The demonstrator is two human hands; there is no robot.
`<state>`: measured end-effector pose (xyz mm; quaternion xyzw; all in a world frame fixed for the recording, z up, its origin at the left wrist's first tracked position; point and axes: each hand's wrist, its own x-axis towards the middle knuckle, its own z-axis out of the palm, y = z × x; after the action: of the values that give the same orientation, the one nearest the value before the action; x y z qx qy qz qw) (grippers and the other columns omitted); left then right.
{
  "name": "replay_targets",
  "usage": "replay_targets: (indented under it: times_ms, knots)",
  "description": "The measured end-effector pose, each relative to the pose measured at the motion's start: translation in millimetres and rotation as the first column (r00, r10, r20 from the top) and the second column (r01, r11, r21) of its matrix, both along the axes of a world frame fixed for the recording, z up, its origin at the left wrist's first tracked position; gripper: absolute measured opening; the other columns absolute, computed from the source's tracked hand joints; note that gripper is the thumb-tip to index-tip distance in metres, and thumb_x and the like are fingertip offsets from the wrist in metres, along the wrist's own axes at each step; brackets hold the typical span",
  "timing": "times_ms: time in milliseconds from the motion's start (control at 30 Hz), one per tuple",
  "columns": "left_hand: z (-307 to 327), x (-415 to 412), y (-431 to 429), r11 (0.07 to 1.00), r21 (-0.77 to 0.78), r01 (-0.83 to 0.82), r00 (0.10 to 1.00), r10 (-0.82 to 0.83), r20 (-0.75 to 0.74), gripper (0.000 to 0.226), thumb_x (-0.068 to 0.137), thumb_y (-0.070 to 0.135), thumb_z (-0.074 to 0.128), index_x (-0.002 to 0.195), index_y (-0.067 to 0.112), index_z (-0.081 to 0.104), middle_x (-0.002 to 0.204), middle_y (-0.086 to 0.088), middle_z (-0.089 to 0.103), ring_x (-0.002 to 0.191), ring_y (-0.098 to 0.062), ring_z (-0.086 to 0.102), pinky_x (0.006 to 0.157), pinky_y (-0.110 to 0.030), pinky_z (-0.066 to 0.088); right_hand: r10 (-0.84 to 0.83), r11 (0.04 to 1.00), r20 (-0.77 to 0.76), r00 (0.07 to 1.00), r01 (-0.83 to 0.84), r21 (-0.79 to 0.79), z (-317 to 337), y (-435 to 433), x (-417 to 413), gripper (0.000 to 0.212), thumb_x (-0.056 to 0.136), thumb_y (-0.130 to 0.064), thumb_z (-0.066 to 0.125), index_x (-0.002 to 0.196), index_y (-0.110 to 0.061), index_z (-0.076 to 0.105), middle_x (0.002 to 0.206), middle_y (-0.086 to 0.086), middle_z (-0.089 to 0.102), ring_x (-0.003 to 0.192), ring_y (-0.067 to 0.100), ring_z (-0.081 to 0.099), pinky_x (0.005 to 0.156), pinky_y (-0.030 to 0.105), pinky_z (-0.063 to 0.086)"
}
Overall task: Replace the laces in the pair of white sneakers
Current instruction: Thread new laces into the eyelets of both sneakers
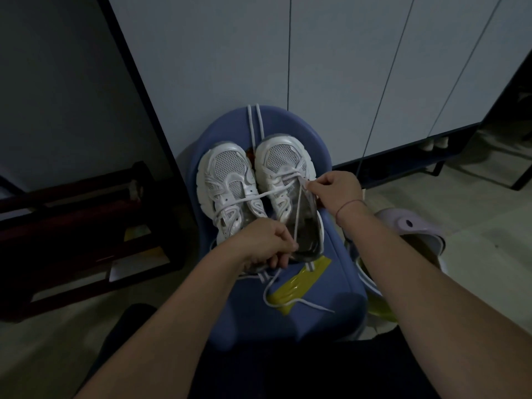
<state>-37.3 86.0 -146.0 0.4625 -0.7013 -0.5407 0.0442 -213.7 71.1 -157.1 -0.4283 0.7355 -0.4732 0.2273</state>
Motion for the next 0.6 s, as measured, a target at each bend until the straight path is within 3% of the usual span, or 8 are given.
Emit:
replay_targets:
  times_ms: [67, 200, 267, 333, 433, 533, 600]
  knots:
    - [2, 5, 0, 1.000, 0.005, -0.024, 0.999, 0.024, -0.025, 0.020, 0.096, 0.011, 0.060, 0.076, 0.007, 0.058, 0.048, 0.001, 0.061, 0.035, -0.006, 0.044, 0.038, -0.019, 0.032, -0.023, 1.000, -0.039, 0.999, 0.023, -0.017, -2, 1, 1, 0.021, 0.083, -0.016, 0.070, 0.065, -0.006, 0.064, 0.054, 0.001, 0.055, 0.051, 0.010, 0.050, 0.068, 0.033, 0.054]
    - [6, 11, -1, 0.997, -0.032, -0.071, 0.993, 0.068, -0.097, 0.021, 0.095, 0.015, 0.061, 0.076, 0.008, 0.059, 0.051, 0.000, 0.062, 0.038, -0.008, 0.046, 0.042, -0.022, 0.034, -0.026, 0.999, 0.033, 0.999, 0.027, -0.028, -4, 2, 6, 0.019, 0.083, -0.018, 0.071, 0.068, -0.007, 0.068, 0.057, 0.002, 0.060, 0.055, 0.016, 0.055, 0.070, 0.037, 0.058]
    - [9, 10, 1, 0.996, -0.054, -0.072, 0.991, 0.065, -0.119, 0.018, 0.095, 0.015, 0.061, 0.080, 0.007, 0.060, 0.051, 0.001, 0.062, 0.038, -0.007, 0.047, 0.041, -0.019, 0.036, -0.017, 0.999, 0.034, 0.999, 0.019, -0.039, -2, 3, 10, 0.016, 0.084, -0.015, 0.070, 0.072, -0.005, 0.069, 0.062, 0.005, 0.061, 0.054, 0.013, 0.055, 0.062, 0.021, 0.056]
    - [9, 8, 3, 0.995, -0.065, -0.079, 0.989, 0.069, -0.133, 0.015, 0.096, 0.014, 0.061, 0.084, 0.005, 0.061, 0.052, 0.001, 0.061, 0.037, -0.006, 0.049, 0.041, -0.016, 0.037, -0.023, 0.999, 0.032, 0.999, 0.025, -0.042, -1, 5, 12, 0.014, 0.085, -0.013, 0.068, 0.074, -0.005, 0.068, 0.064, 0.004, 0.060, 0.054, 0.007, 0.052, 0.047, 0.008, 0.044]
    - [10, 6, 2, 0.993, -0.061, -0.097, 0.984, 0.087, -0.152, 0.014, 0.095, 0.014, 0.061, 0.084, 0.006, 0.061, 0.053, 0.000, 0.061, 0.036, -0.006, 0.050, 0.040, -0.016, 0.037, -0.045, 0.998, 0.037, 0.998, 0.046, -0.047, -4, 5, 10, 0.014, 0.084, -0.014, 0.069, 0.073, -0.005, 0.068, 0.059, 0.000, 0.058, 0.050, 0.004, 0.051, 0.050, 0.016, 0.042]
    - [11, 6, 2, 0.982, -0.084, -0.171, 0.971, 0.153, -0.185, 0.019, 0.095, 0.017, 0.062, 0.079, 0.008, 0.061, 0.055, -0.002, 0.062, 0.037, -0.009, 0.050, 0.039, -0.016, 0.038, -0.012, 0.999, 0.054, 0.998, 0.014, -0.036, -5, 5, 9, 0.015, 0.083, -0.015, 0.070, 0.075, -0.002, 0.069, 0.057, 0.000, 0.058, 0.042, 0.000, 0.051, 0.042, 0.008, 0.040]
    - [11, 5, -1, 0.940, -0.171, -0.294, 0.939, 0.251, -0.236, 0.022, 0.095, 0.023, 0.062, 0.078, 0.010, 0.062, 0.060, -0.005, 0.062, 0.038, -0.011, 0.050, 0.043, -0.017, 0.041, 0.032, 0.999, 0.061, 0.998, -0.030, -0.032, -2, 6, 8, 0.017, 0.082, -0.017, 0.072, 0.077, -0.002, 0.069, 0.060, 0.000, 0.059, 0.048, 0.002, 0.052, 0.044, 0.006, 0.042]
